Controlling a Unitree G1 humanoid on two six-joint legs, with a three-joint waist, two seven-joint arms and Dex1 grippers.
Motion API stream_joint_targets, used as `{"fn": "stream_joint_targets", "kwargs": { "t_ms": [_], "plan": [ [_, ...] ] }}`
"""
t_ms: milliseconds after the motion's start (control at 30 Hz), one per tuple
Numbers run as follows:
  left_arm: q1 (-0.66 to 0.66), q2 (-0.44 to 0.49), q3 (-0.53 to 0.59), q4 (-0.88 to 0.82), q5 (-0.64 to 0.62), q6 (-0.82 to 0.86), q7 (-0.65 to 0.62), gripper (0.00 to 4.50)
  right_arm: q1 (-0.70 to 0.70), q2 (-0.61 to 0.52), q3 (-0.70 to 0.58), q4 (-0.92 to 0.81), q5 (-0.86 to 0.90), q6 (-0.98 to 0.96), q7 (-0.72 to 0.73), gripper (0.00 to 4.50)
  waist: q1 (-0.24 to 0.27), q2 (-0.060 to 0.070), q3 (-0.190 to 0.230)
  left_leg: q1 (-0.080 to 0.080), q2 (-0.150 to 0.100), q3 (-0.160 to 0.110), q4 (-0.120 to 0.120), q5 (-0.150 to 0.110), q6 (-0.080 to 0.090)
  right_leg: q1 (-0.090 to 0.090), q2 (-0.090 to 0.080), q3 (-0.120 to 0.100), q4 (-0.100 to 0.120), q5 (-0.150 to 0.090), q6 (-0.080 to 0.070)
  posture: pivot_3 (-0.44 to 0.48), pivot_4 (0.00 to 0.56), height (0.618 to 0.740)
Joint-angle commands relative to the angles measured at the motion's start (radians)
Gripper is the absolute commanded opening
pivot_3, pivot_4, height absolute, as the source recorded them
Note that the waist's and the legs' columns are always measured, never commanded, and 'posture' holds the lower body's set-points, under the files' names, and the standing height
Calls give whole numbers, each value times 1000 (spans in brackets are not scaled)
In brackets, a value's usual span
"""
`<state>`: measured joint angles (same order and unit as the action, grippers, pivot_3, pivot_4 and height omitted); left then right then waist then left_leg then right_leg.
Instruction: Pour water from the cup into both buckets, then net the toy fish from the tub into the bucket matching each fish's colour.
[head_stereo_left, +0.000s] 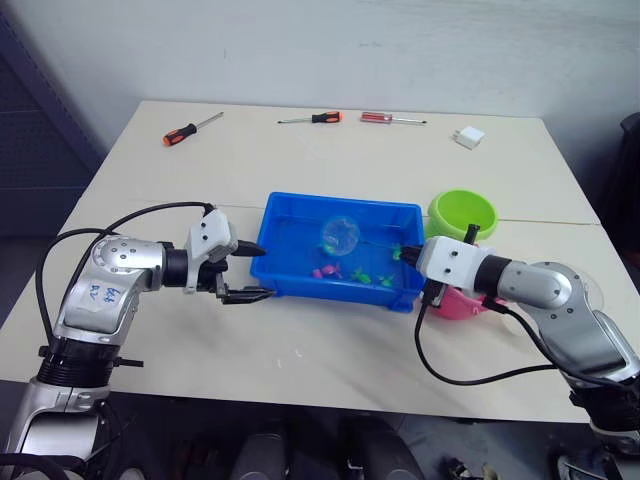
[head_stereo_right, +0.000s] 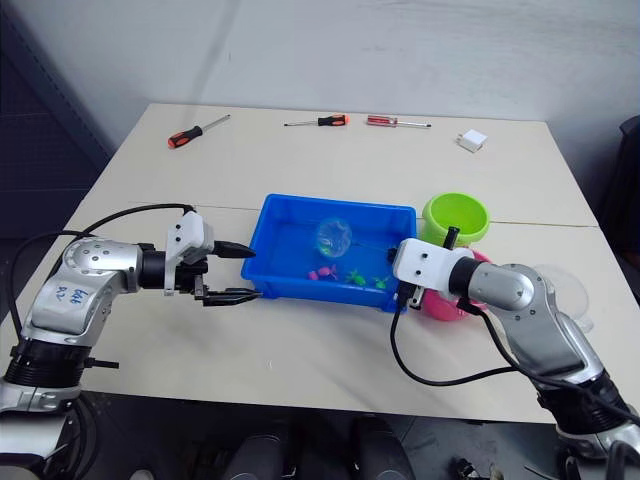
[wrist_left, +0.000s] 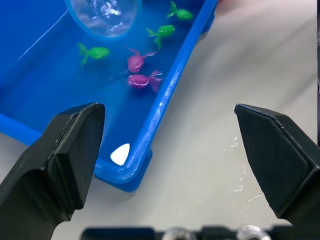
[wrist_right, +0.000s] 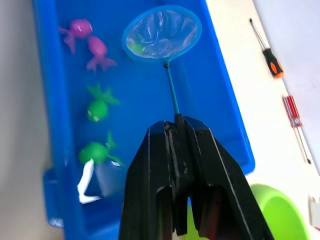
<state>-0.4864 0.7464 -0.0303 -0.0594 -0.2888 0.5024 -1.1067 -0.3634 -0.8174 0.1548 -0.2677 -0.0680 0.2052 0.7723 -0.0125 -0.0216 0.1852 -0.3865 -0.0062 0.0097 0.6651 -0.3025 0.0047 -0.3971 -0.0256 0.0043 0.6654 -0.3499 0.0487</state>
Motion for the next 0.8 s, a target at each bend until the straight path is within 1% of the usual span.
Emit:
{"fn": "stream_joint_targets", "kwargs": {
  "t_ms": [33,167,300,433,633,733,800],
  "plan": [
    [2,11,29,-36,-22,-1,13,4487,-22,-7,8,6,-36,-62,11,0,0,0,0,0,0,0,0,0,0,0,0,0,0,0,0,0,150,740],
    [-7,5,28,-29,-32,5,11,4487,-44,-24,47,89,-132,-155,-3,0,-5,0,0,0,0,0,0,0,1,0,0,0,1,0,0,0,150,740],
    [-20,1,26,-30,-42,12,12,4487,-49,-28,74,141,-161,-247,19,0,-6,0,0,0,0,0,0,0,1,0,0,0,1,0,0,0,150,740],
    [-25,-3,29,-29,-43,5,22,4487,-42,-8,81,160,-147,-278,30,0,-14,0,0,0,0,0,0,0,1,0,0,0,2,0,0,0,150,740],
    [-20,-6,32,-22,-40,-6,38,4487,-9,29,40,131,-53,-218,80,0,-14,0,0,1,0,1,1,0,0,0,0,0,5,0,0,0,150,740],
    [-20,-8,32,-18,-40,-10,44,4487,10,49,8,106,24,-145,105,0,-14,0,0,1,0,1,1,0,0,0,0,0,7,0,0,0,150,740],
    [-20,-10,31,-14,-38,-14,46,4487,21,73,-12,75,93,-63,117,0,-14,0,0,1,0,1,1,0,0,0,0,0,7,0,0,0,150,740]
  ]
}}
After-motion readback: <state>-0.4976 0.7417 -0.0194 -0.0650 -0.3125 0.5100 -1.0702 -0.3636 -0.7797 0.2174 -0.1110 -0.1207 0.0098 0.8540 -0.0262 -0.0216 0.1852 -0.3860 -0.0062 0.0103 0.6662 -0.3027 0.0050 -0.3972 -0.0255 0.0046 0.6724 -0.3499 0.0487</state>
